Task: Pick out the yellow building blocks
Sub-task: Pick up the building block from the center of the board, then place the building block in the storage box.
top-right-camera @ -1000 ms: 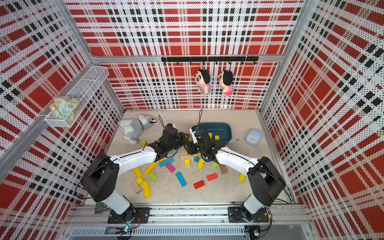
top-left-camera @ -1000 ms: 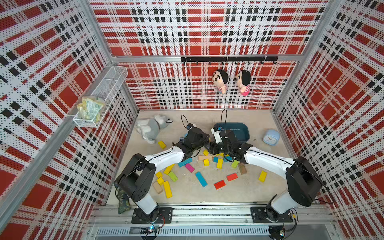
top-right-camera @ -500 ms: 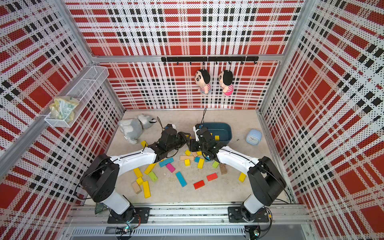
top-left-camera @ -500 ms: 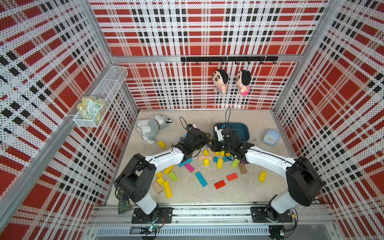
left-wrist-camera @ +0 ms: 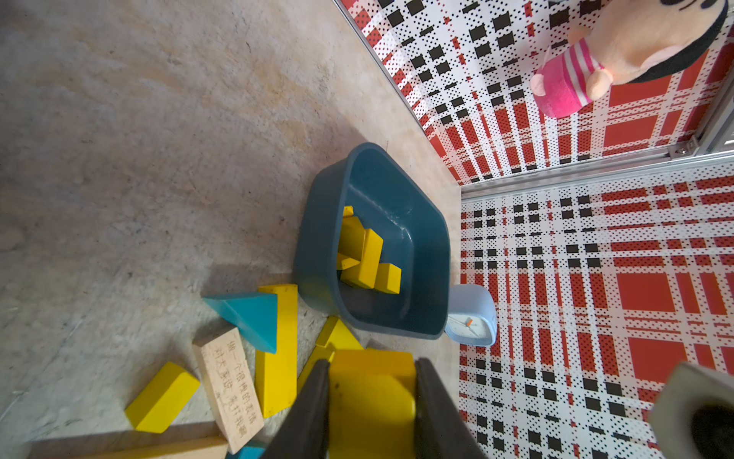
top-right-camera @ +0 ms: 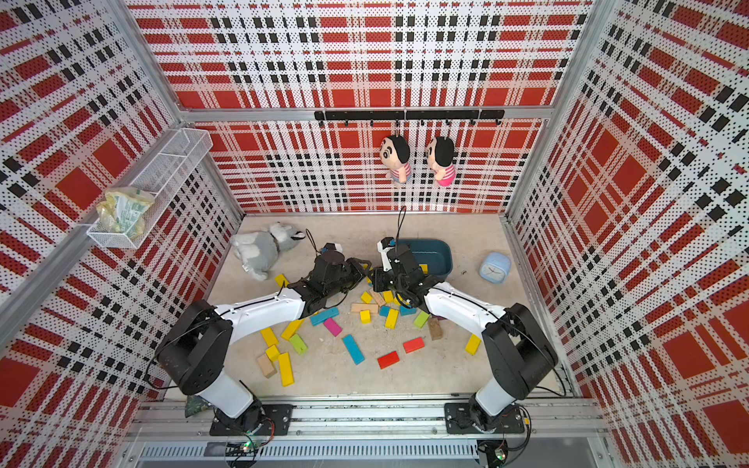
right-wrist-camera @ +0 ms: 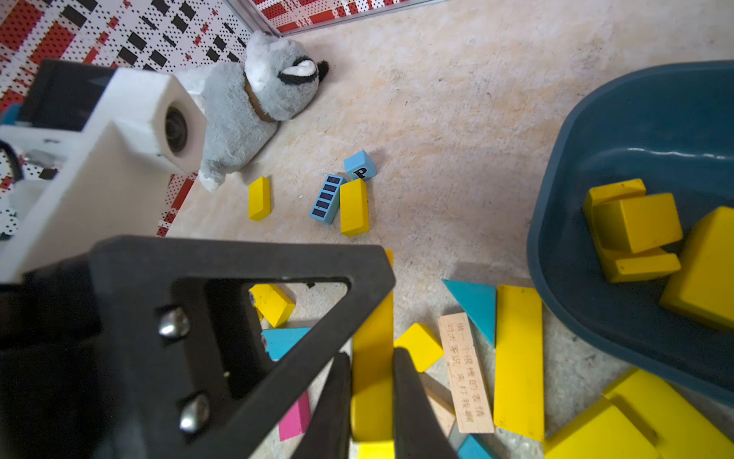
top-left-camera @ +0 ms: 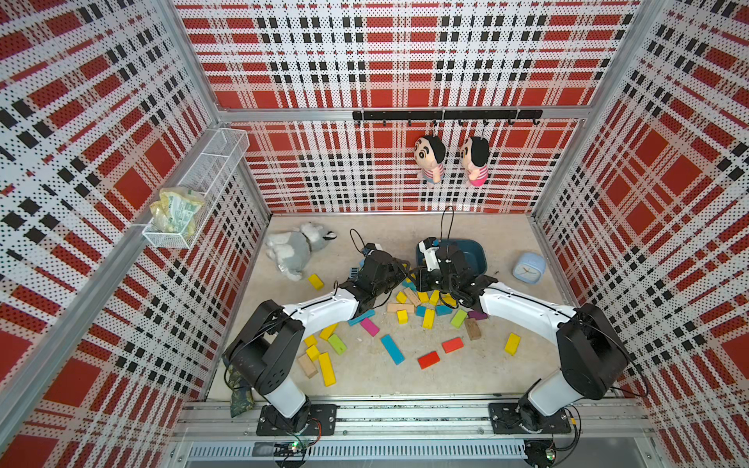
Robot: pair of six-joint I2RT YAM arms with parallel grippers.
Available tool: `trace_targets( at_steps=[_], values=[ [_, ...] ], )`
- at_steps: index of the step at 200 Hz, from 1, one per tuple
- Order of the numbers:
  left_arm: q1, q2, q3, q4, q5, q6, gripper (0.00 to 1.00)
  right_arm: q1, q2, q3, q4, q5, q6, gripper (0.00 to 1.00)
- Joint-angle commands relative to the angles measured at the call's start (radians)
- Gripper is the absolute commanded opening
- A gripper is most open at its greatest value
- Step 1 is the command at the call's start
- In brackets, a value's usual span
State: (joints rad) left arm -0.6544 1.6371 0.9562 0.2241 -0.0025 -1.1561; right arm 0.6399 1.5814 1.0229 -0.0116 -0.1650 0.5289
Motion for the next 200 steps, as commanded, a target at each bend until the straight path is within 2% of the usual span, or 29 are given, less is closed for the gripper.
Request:
trace_targets(
  at_steps=[1,25,51,86,113,160,200],
  values=[
    [-0.014,-0.018,-0.007,0.014,0.024,-0.004,0.43,-0.004,-0.008,-0.006,0.064,-0.021,-0.004,0.12],
    [-0.013,-0.022,-0.012,0.013,-0.031,-0.01,0.65,-0.031,-0.037,-0.042,0.063,-0.02,0.015,0.1],
    [-0.001,-0.029,-0.013,-0.004,-0.097,-0.007,0.78,-0.09,-0.068,-0.064,0.015,-0.002,0.017,0.08],
    [0.014,-0.073,-0.03,-0.08,-0.2,0.027,0.79,-0.201,-0.081,-0.038,-0.046,0.019,-0.012,0.07],
    [0.041,-0.118,-0.087,-0.105,-0.242,0.028,0.78,-0.276,-0.019,0.042,-0.129,0.102,-0.022,0.07],
    [0.082,-0.199,-0.168,-0.14,-0.298,0.028,0.77,-0.288,0.174,0.262,-0.322,0.267,-0.068,0.07],
    [0.115,-0.248,-0.203,-0.182,-0.335,0.04,0.76,-0.288,0.247,0.294,-0.363,0.34,-0.061,0.07]
  ],
)
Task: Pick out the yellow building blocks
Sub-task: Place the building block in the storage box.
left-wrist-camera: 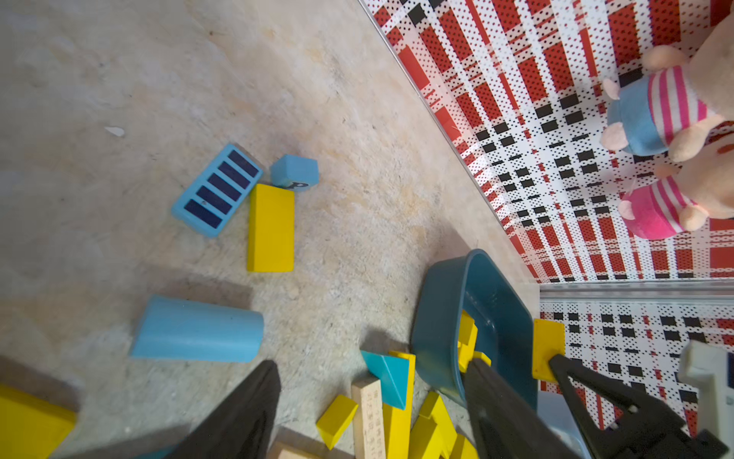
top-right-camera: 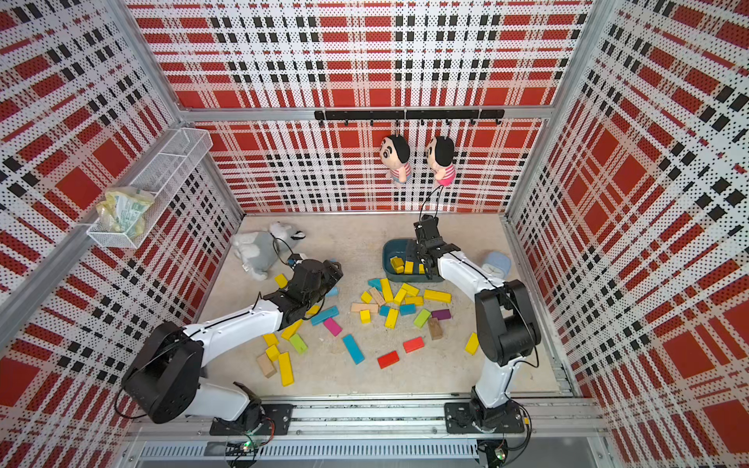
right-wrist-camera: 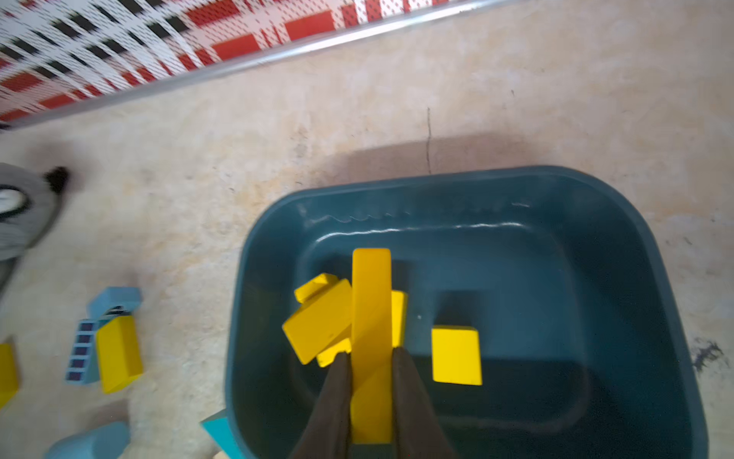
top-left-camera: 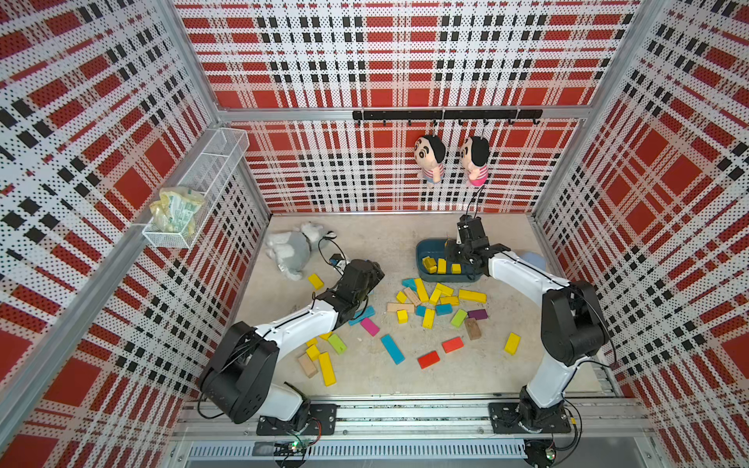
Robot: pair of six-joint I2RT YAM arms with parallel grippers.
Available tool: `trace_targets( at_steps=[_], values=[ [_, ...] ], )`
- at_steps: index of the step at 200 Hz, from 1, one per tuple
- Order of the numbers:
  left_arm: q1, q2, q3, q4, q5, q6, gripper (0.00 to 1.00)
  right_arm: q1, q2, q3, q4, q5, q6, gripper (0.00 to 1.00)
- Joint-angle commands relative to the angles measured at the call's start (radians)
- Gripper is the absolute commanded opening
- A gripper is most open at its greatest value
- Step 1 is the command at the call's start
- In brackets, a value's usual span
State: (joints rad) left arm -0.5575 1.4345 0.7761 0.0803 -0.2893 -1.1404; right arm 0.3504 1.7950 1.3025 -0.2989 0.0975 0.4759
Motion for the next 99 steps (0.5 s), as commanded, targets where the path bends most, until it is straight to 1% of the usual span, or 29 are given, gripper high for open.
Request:
trace_targets(
  at_steps=[1,35,62,80,99],
  values=[
    [0.018,-0.047,-0.025,-0.039,-0.051,0.024,0.76,0.001,0.035,0.015,-0.076,0.078,-0.008,0.07],
    [0.041,-0.087,-0.046,-0.073,-0.094,0.027,0.75,0.002,0.072,0.0,-0.077,0.083,0.004,0.08],
    [0.054,-0.092,-0.049,-0.089,-0.114,0.037,0.75,0.002,0.111,0.019,-0.077,0.053,0.005,0.12],
    [0.072,-0.081,-0.046,-0.096,-0.107,0.041,0.75,0.002,0.127,0.026,-0.074,0.041,0.002,0.16],
    [0.085,-0.074,-0.039,-0.104,-0.105,0.054,0.75,0.002,0.137,0.029,-0.074,0.043,0.006,0.25]
  ],
)
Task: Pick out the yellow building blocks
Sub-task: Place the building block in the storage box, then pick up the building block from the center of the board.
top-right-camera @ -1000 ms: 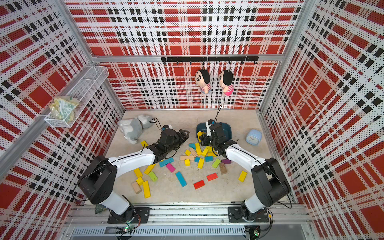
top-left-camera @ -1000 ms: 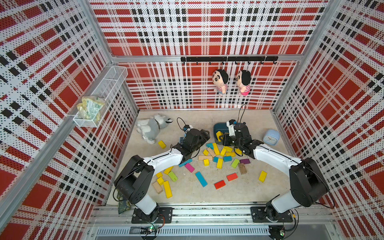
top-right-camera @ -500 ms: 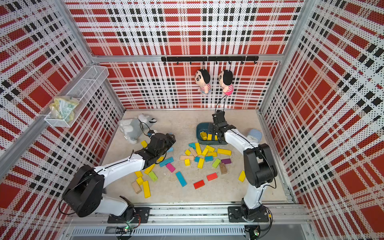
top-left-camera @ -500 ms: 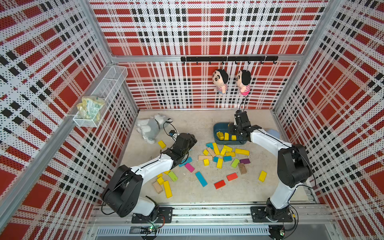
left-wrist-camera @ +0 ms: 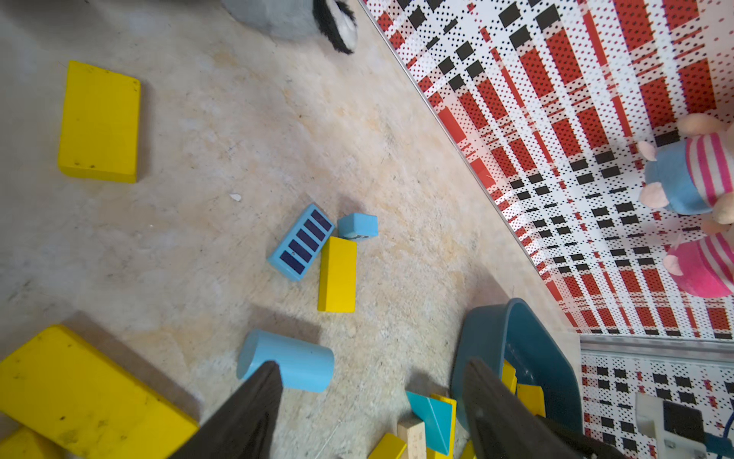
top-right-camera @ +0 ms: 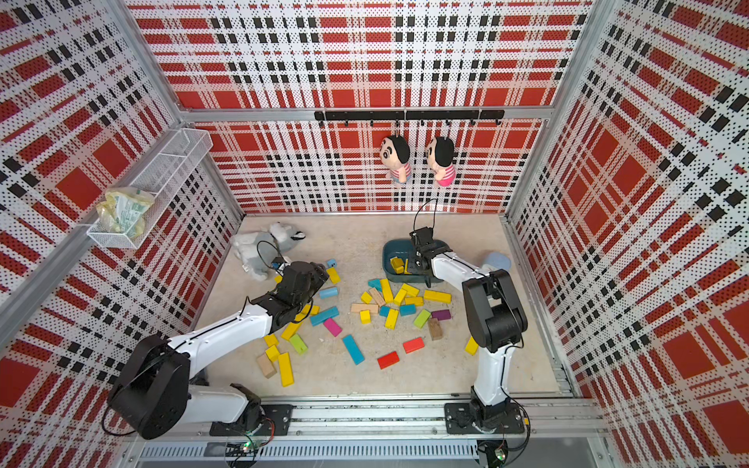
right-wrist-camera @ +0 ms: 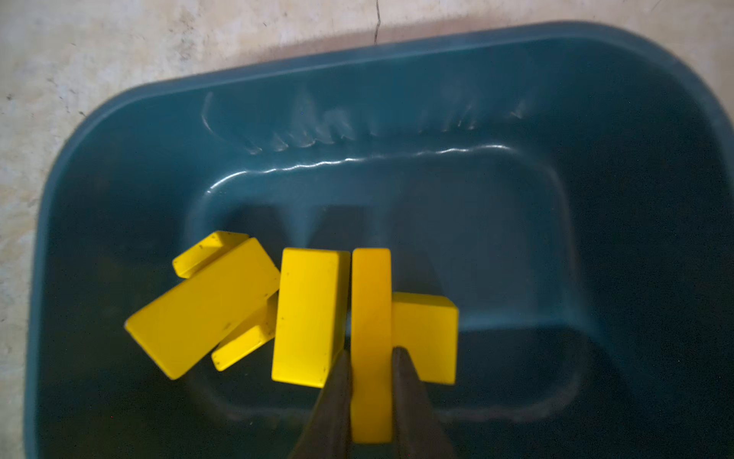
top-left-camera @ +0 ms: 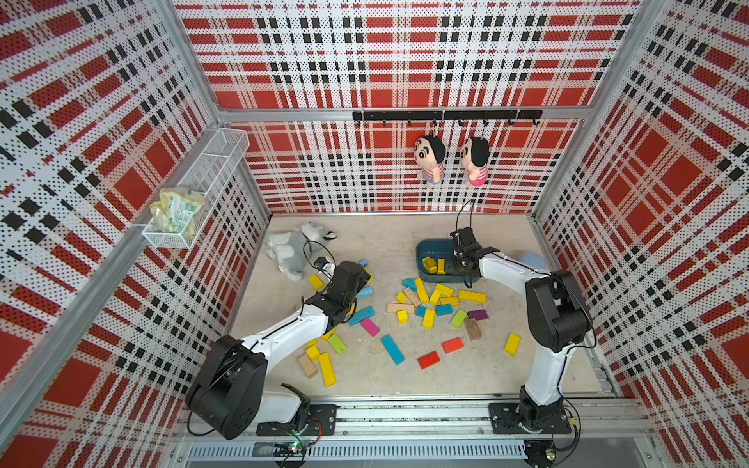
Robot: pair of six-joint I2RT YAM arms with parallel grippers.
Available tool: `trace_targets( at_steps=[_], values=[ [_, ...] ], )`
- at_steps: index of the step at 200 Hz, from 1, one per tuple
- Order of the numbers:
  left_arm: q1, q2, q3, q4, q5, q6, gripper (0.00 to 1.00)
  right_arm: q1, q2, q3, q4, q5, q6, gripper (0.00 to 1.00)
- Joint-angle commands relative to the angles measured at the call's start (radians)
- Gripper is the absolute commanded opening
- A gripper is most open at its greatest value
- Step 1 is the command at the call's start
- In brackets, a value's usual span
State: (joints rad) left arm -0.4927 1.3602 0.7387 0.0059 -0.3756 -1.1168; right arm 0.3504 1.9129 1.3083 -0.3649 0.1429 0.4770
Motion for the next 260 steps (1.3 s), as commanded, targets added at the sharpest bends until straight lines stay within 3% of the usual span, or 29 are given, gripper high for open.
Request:
trace_targets(
  at_steps=[1,57,98,139,164,170,202,222,260],
  values=[
    [0.021,0.001,-0.001,-0.03,-0.019,0.03,0.74,0.002,0.019,0.023,-0.008,-0.002,0.005,0.25],
    [0.078,0.045,0.017,-0.037,0.023,0.066,0.73,-0.002,-0.045,0.013,-0.02,0.012,0.015,0.47],
    [0.143,0.133,0.082,-0.126,0.055,0.137,0.73,-0.002,-0.206,-0.089,0.022,-0.025,0.022,0.49],
    [0.209,0.22,0.161,-0.23,-0.013,0.194,0.76,-0.004,-0.321,-0.163,0.001,-0.018,0.003,0.5],
    [0.237,0.269,0.197,-0.283,-0.074,0.187,0.75,-0.005,-0.338,-0.168,-0.016,-0.008,-0.009,0.51],
    [0.281,0.277,0.194,-0.278,-0.068,0.19,0.74,-0.006,-0.338,-0.164,-0.021,-0.008,-0.01,0.51],
    [0.356,0.325,0.206,-0.259,-0.05,0.291,0.7,-0.005,-0.339,-0.159,-0.012,-0.031,-0.014,0.51],
    [0.373,0.363,0.246,-0.286,-0.077,0.344,0.64,-0.006,-0.335,-0.151,-0.009,-0.031,-0.016,0.51],
    [0.381,0.424,0.303,-0.29,-0.086,0.414,0.68,-0.006,-0.339,-0.136,-0.021,0.007,-0.026,0.51]
  ],
)
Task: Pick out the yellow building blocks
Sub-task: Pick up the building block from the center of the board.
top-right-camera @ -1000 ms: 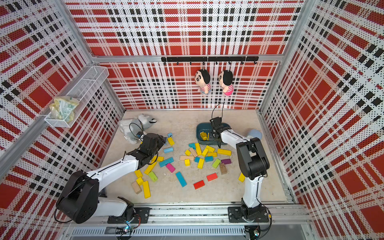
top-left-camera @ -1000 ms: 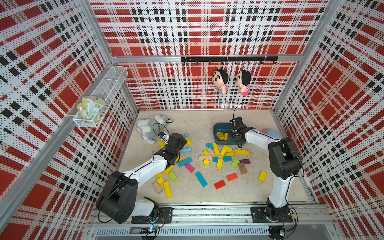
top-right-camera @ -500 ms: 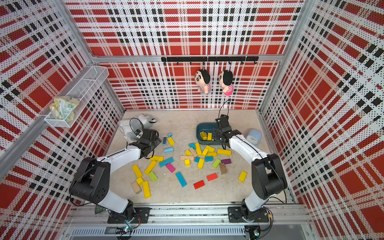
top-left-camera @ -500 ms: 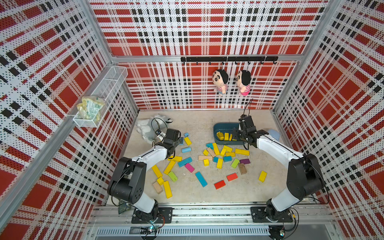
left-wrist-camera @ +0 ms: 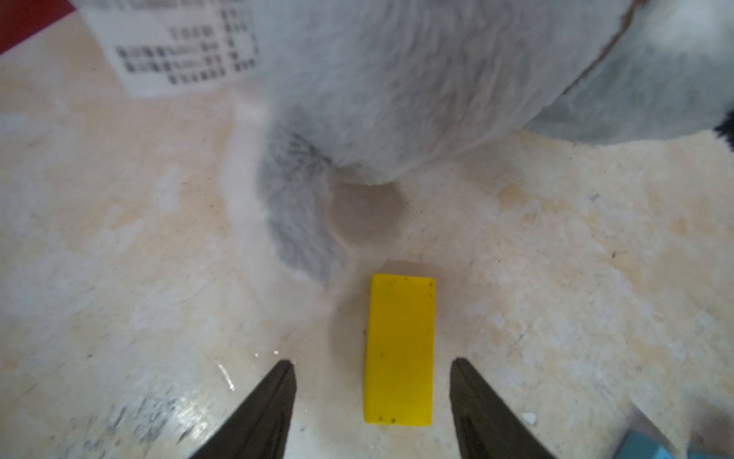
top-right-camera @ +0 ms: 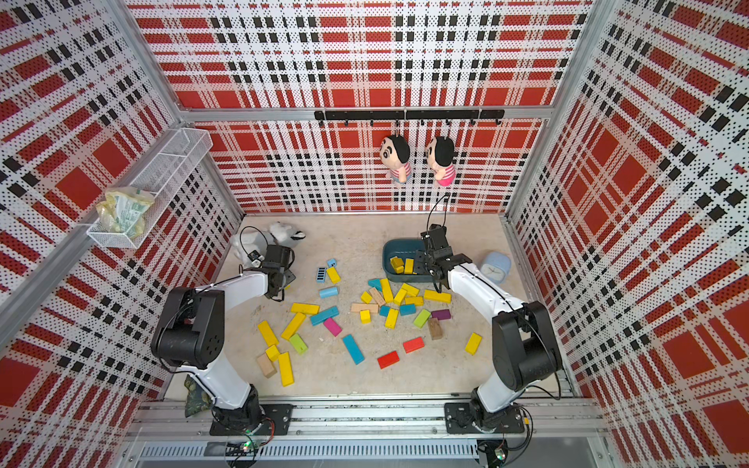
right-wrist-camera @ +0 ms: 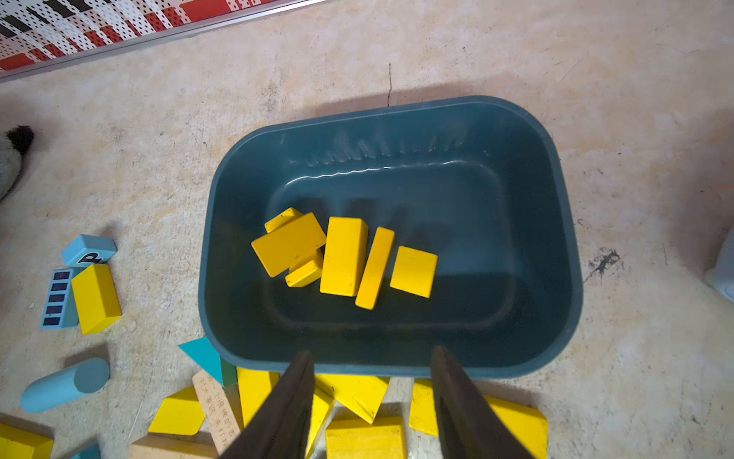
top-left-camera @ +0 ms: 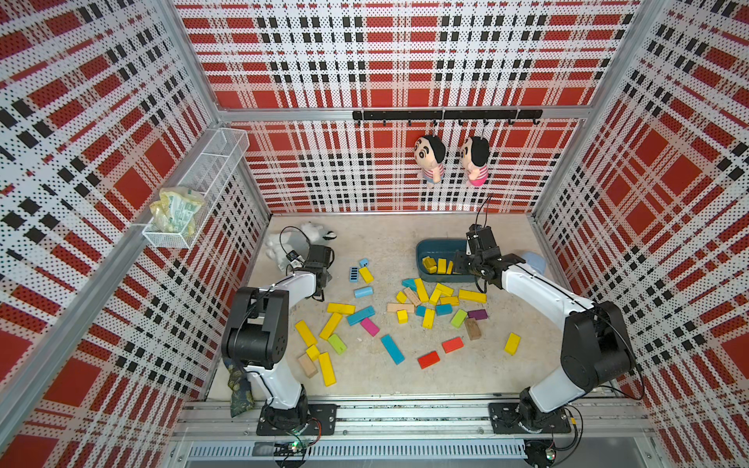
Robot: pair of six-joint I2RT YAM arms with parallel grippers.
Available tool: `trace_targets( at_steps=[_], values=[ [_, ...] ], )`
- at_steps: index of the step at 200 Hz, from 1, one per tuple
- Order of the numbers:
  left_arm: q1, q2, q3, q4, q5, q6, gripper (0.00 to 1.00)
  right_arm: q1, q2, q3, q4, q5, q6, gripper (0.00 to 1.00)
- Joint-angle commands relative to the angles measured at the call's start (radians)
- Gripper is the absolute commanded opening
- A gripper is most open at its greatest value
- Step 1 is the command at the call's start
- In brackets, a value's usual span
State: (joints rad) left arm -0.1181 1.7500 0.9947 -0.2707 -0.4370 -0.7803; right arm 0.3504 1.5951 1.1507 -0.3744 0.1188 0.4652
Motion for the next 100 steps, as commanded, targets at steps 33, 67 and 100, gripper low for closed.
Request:
trace_targets(
  at_steps=[33,67,100],
  values=[
    [0.006,0.096,0.09,-0.029,-0.015,0.091,0.68,-0.007,-0.033,0.023,-0.011,0.048,-0.023,0.51],
    [0.011,0.133,0.109,-0.04,-0.004,0.074,0.66,-0.006,-0.038,0.019,-0.014,0.056,-0.022,0.51],
    [0.015,0.17,0.121,-0.034,0.026,0.075,0.59,-0.006,-0.04,0.014,-0.012,0.054,-0.008,0.51]
  ],
)
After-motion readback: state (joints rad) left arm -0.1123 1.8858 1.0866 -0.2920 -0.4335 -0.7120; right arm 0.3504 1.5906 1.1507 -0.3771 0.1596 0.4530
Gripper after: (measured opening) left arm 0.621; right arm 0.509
